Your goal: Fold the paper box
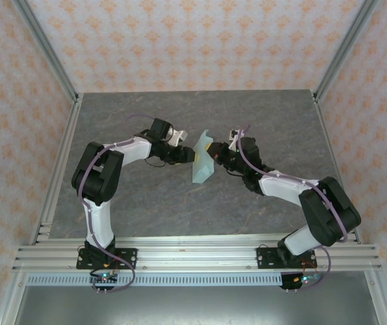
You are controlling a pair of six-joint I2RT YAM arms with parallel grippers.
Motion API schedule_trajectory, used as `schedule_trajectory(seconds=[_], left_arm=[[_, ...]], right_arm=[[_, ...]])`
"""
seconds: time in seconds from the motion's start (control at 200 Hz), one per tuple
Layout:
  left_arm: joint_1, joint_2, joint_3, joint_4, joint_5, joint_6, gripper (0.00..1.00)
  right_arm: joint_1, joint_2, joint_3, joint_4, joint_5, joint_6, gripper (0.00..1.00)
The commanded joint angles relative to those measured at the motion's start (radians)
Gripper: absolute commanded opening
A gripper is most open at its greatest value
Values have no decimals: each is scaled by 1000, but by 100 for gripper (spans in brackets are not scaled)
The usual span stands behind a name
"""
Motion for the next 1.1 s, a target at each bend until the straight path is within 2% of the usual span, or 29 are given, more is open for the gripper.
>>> schedule_trajectory(seconds=[0.0,0.576,0.791,1.096], left_arm=[[-12,16,30,-33,-9,13,57],[-16,5,70,-94,-105,33,56],[-16,-54,37,-85,-194,16,56],[-55,-358,-205,64,-418,-59,62]], right_arm=[[14,-12,29,-91,43,-26,0],[59,-4,83,-257,107,-107,0],[60,14,89,-293,131,-125,0],[69,39,97,-292,133,-127,0]])
